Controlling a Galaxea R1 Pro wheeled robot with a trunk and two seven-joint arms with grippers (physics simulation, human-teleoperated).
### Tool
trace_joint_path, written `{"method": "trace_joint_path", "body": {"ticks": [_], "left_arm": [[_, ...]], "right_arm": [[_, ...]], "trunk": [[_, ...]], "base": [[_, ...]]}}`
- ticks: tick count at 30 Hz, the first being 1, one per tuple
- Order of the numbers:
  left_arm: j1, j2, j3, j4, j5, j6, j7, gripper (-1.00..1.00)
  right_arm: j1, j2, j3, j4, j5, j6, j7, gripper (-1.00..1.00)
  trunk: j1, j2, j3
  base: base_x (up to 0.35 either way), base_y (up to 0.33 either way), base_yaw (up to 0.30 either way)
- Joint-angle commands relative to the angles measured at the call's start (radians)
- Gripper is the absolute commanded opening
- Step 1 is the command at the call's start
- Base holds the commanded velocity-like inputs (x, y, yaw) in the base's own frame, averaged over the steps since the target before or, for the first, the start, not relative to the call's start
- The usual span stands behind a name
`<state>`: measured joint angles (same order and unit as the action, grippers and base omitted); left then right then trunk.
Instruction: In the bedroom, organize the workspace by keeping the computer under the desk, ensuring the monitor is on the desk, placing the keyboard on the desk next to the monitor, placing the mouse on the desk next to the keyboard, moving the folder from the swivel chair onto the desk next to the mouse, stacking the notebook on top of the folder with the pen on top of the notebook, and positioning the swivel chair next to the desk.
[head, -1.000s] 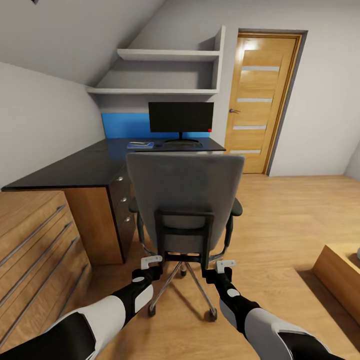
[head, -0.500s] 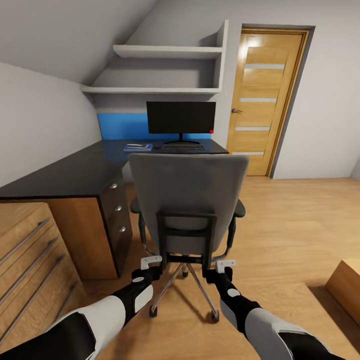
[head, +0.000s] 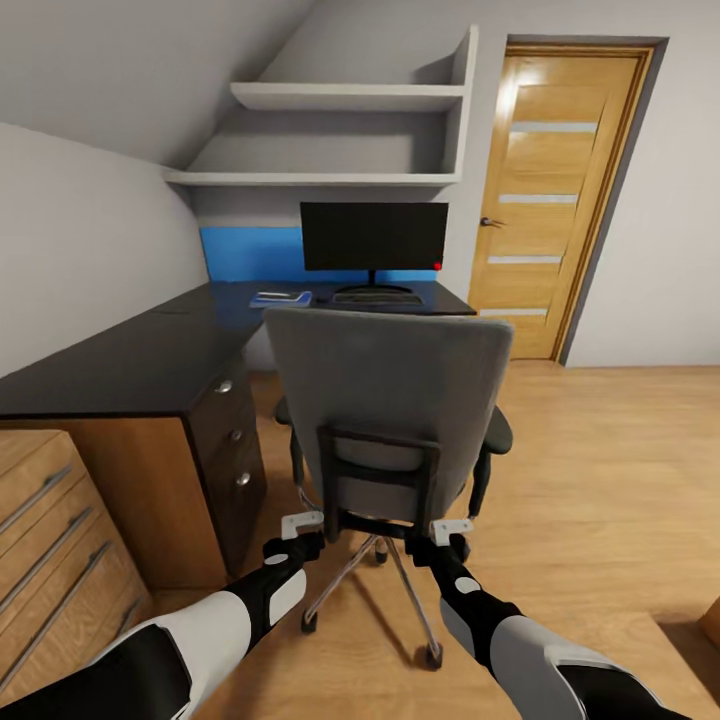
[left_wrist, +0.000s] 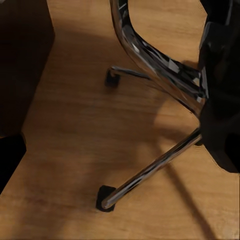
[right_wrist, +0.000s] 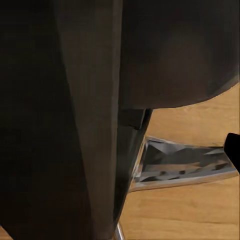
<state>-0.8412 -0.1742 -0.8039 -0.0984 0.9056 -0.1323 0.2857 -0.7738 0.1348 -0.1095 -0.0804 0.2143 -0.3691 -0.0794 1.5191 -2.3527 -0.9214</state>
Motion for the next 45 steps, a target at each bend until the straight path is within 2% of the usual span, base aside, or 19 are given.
{"method": "trace_joint_path", "body": {"ticks": [1,24,45], "left_arm": [[-0.001,0.0,-0.009,-0.001,0.001,-0.003,0.003,1.0],[-0.001,0.0,-0.01,-0.001,0.001,-0.003,0.003,1.0],[-0.001,0.0,-0.009,-0.001,0.001,-0.001,0.0,1.0]], "right_arm": [[-0.001,0.0,-0.022,0.001,0.005,-0.004,-0.006,1.0],[-0.001,0.0,-0.022,0.001,0.005,-0.005,-0.006,1.0],[-0.001,-0.002,-0.022,0.002,0.004,-0.008,-0.004,1.0]], "trunk": [[0.0,0.0,-0.001],[0.0,0.0,-0.002],[0.0,0.0,-0.002]], "base": [[0.299,-0.068,0.024],[0.261,-0.09,0.115],[0.275,-0.096,0.009]]}}
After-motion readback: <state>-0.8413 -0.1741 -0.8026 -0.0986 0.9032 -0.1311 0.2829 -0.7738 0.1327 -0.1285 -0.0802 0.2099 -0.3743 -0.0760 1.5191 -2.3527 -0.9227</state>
